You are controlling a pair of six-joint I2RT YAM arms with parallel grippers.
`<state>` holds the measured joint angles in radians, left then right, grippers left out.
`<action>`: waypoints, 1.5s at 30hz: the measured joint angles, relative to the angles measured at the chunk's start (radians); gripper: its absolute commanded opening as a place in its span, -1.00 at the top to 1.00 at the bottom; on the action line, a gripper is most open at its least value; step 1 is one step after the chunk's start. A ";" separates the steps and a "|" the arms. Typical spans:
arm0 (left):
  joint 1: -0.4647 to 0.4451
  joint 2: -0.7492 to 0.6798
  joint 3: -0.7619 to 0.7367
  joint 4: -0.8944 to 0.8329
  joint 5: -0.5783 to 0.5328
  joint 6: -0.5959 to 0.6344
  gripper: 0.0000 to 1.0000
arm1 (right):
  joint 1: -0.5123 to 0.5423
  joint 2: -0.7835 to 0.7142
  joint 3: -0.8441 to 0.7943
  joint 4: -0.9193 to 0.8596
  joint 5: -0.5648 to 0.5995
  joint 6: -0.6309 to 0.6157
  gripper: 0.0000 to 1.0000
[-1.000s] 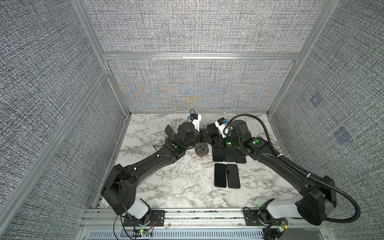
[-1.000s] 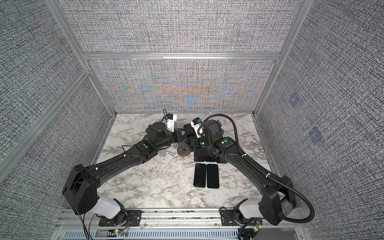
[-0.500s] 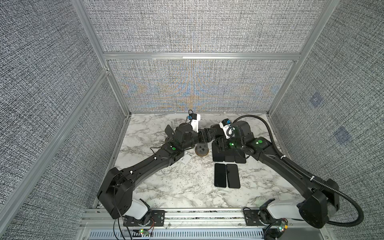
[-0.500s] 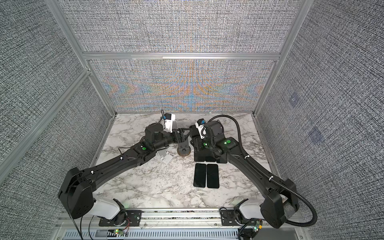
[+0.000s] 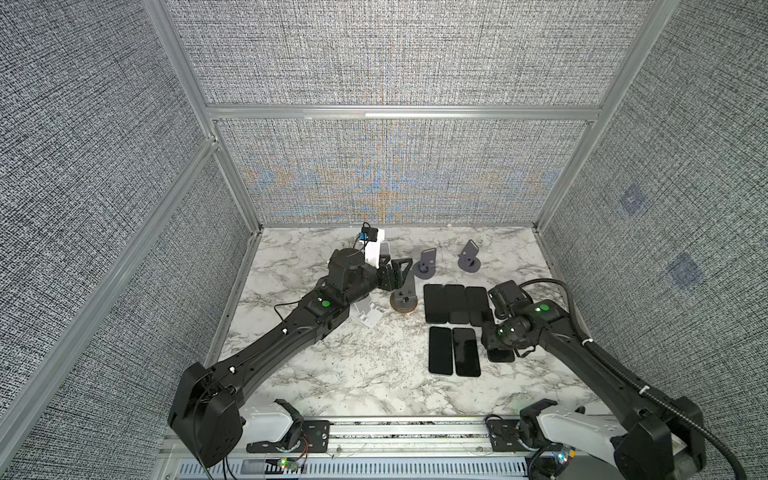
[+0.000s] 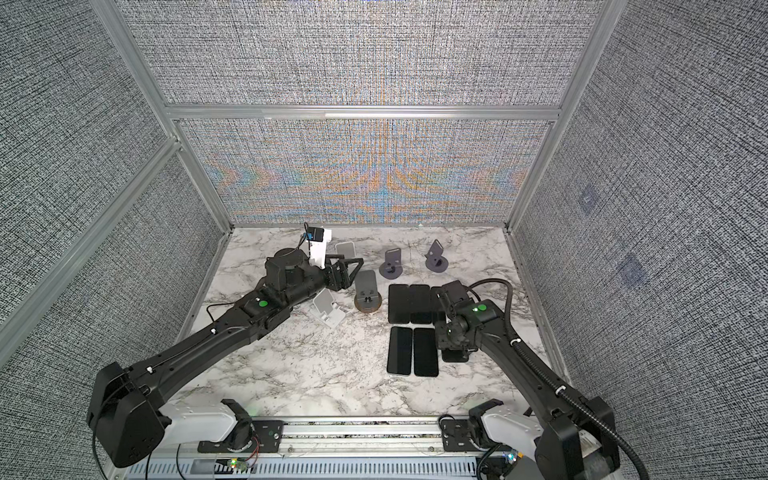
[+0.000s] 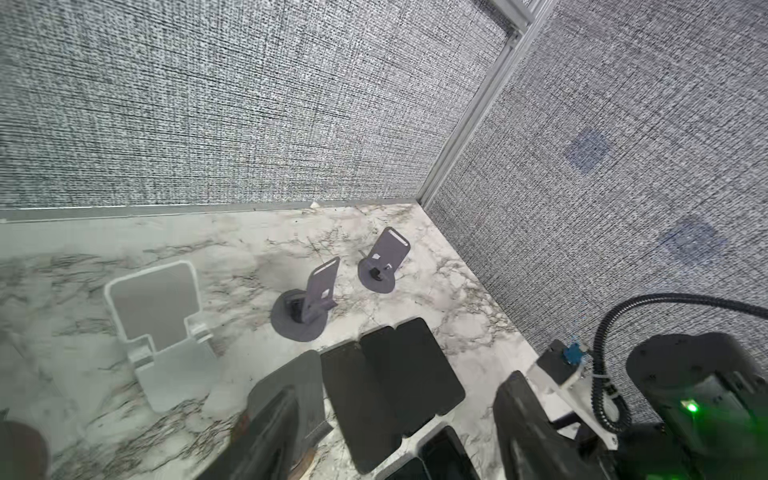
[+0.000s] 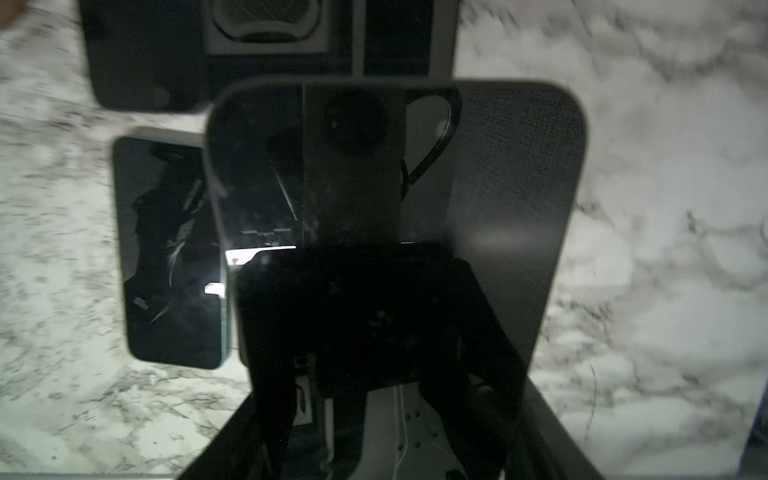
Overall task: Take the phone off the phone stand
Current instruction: 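Carry the phone with the right gripper nearer the robot while the left arm withdraws, then lower the phone flat beside the two nearer lying phones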
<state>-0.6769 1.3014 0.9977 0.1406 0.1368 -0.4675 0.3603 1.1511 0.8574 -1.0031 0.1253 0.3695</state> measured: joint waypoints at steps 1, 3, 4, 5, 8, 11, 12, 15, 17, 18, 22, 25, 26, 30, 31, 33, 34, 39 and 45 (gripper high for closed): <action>0.005 0.000 -0.006 0.000 0.001 0.005 -0.50 | -0.008 0.013 -0.008 -0.017 -0.001 0.011 0.90; 0.013 -0.001 -0.016 0.000 0.006 0.012 -0.50 | -0.013 0.050 -0.016 -0.042 -0.004 0.029 0.90; 0.016 -0.001 -0.022 0.000 0.013 0.015 -0.50 | -0.014 0.073 -0.015 -0.051 -0.003 0.035 0.90; 0.019 -0.002 -0.027 0.000 0.021 0.015 -0.50 | -0.015 0.090 -0.014 -0.054 -0.003 0.037 0.90; 0.026 -0.009 -0.041 0.000 0.029 0.015 -0.49 | -0.027 0.150 -0.018 -0.046 -0.004 0.039 0.84; 0.035 -0.022 -0.055 0.002 0.033 0.016 -0.49 | -0.034 0.209 -0.022 -0.042 -0.008 0.039 0.77; 0.038 -0.025 -0.059 0.002 0.039 0.016 -0.49 | -0.034 0.227 -0.022 -0.039 -0.012 0.038 0.75; 0.044 -0.026 -0.065 0.002 0.044 0.016 -0.48 | -0.034 0.268 -0.024 -0.023 -0.037 0.032 0.71; 0.045 -0.026 -0.066 0.002 0.047 0.016 -0.47 | -0.034 0.288 -0.027 -0.008 -0.056 0.024 0.66; 0.045 -0.026 -0.066 0.002 0.048 0.015 -0.47 | -0.034 0.296 -0.030 0.002 -0.069 0.023 0.63; 0.047 -0.028 -0.069 0.008 0.050 0.015 -0.47 | -0.038 0.322 -0.043 0.039 -0.101 0.016 0.49; 0.049 -0.035 -0.074 0.011 0.050 0.015 -0.47 | -0.042 0.325 -0.055 0.074 -0.117 0.012 0.35; 0.050 -0.037 -0.076 0.012 0.050 0.015 -0.47 | -0.043 0.327 -0.056 0.083 -0.124 0.009 0.30; 0.050 -0.043 -0.080 0.015 0.050 0.014 -0.47 | -0.046 0.342 -0.053 0.101 -0.137 0.001 0.04; 0.050 -0.045 -0.080 0.015 0.050 0.014 -0.47 | -0.047 0.346 -0.051 0.101 -0.140 -0.002 0.00; 0.051 -0.047 -0.082 0.015 0.050 0.014 -0.47 | -0.048 0.351 -0.048 0.101 -0.143 -0.002 -0.06; 0.051 -0.047 -0.082 0.016 0.049 0.014 -0.47 | -0.050 0.352 -0.047 0.101 -0.145 -0.003 -0.11; 0.051 -0.047 -0.086 0.016 0.049 0.013 -0.46 | -0.059 0.361 -0.040 0.101 -0.153 -0.012 -0.20; 0.052 -0.045 -0.089 0.017 0.049 0.010 -0.47 | -0.065 0.385 -0.018 0.108 -0.153 -0.031 -0.42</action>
<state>-0.6247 1.2564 0.9092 0.1577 0.1856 -0.4572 0.2951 1.5360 0.8394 -0.8948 -0.0277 0.3389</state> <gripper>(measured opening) 0.733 0.703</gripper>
